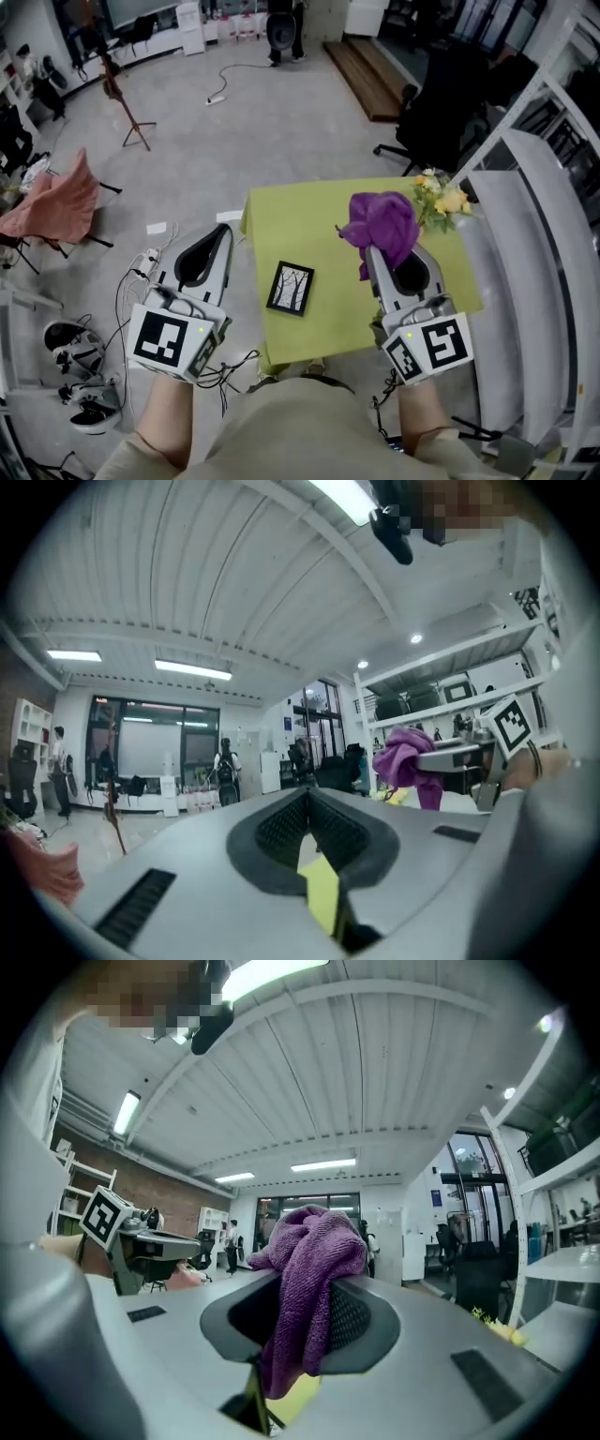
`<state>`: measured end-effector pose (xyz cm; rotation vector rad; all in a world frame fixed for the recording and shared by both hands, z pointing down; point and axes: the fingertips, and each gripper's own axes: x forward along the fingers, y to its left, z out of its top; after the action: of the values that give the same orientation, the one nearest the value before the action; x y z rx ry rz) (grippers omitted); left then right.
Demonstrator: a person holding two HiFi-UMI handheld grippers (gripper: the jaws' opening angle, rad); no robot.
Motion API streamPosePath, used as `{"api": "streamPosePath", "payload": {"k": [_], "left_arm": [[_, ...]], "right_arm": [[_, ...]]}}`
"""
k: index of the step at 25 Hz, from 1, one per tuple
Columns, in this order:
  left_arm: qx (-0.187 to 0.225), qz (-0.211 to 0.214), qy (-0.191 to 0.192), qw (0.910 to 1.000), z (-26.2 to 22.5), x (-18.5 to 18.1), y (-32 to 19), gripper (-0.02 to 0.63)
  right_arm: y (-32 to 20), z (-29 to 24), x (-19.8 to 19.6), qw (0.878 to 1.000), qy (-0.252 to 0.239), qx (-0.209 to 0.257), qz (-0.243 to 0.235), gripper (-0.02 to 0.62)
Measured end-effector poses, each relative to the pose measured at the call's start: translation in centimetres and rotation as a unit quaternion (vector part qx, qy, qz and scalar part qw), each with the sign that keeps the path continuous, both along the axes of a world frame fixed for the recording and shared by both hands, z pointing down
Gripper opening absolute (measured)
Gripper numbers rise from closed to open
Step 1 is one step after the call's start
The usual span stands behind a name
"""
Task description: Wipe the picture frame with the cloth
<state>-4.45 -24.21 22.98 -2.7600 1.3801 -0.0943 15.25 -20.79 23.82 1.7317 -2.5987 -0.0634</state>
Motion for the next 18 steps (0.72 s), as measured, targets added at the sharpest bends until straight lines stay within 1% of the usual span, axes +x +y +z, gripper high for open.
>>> {"api": "streamPosePath", "payload": {"k": [3,6,11,15,18], "left_arm": [[0.039,-0.017,-0.004,0.9991,-2.1,-1.0,1.1,0.009],[0.058,-0.025,-0.016,0.9979,-2.2,-1.5,1.9,0.009],[0.053,-0.022,-0.018,0.9982,-0.4,-0.9,2.9,0.009],[0.036,-0.028,-0.013,0.9989,1.1,-1.3,3.5,0.009],[0.025,-0.030,-0.017,0.9991,2.1,-1.4,4.0,0.009]], "right_arm": [[1.0,-2.1,-0.5,1.000,-0.012,0.021,-0.004,0.106],[2.1,-3.2,-1.2,0.999,-0.018,0.034,-0.014,0.106],[3.2,-3.1,-1.9,0.999,0.000,0.033,-0.038,0.106],[3.5,-1.1,-3.6,0.998,0.030,0.014,-0.054,0.106],[3.8,0.4,-5.4,0.996,0.037,-0.003,-0.077,0.106]]}}
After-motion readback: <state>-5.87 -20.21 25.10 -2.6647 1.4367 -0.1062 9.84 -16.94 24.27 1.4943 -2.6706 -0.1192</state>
